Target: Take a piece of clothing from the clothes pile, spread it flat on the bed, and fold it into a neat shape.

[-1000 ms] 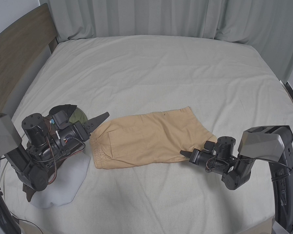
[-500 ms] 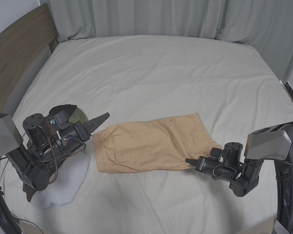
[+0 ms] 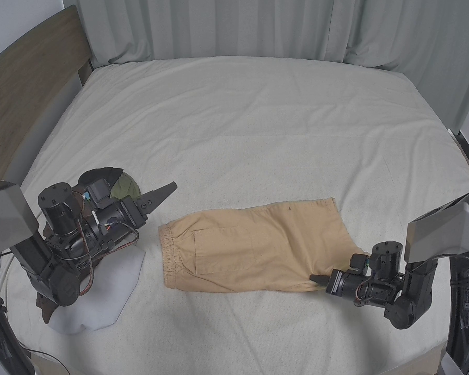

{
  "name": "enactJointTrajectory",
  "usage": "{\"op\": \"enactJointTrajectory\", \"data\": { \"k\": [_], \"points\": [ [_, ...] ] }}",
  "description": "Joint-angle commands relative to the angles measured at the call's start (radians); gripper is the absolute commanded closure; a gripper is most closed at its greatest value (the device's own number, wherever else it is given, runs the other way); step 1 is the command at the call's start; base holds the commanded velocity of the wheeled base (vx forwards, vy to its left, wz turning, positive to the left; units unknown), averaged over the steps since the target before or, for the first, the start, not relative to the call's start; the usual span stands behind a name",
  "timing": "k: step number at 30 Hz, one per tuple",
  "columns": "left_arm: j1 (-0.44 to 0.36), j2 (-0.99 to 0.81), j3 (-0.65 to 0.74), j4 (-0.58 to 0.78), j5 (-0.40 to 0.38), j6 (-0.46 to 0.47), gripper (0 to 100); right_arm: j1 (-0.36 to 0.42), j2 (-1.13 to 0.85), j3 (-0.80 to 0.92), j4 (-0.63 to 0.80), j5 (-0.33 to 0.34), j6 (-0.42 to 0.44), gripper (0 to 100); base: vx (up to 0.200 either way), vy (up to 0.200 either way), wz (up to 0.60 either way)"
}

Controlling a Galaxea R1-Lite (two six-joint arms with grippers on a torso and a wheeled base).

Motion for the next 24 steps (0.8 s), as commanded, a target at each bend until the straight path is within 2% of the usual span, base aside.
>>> {"op": "enactJointTrajectory", "data": {
  "k": [1,17,18,24],
  "points": [
    [-0.001,0.001,0.007,-0.002,-0.001,0.004,0,0.004,-0.008,0.088,-0.025,-0.006,-0.007,100,0.000,0.000,0.00],
    [-0.006,-0.006,0.009,-0.002,-0.002,0.006,0,0.013,0.003,0.141,-0.027,-0.009,-0.004,100,0.000,0.000,0.00],
    [-0.006,-0.007,0.009,-0.002,-0.002,0.006,0,0.013,0.003,0.141,-0.028,-0.009,-0.007,0,0.000,0.000,0.00],
    [-0.004,-0.007,0.009,-0.002,-0.001,0.008,0,0.045,-0.008,0.215,-0.028,-0.010,-0.064,0,0.000,0.000,0.00]
  ]
}}
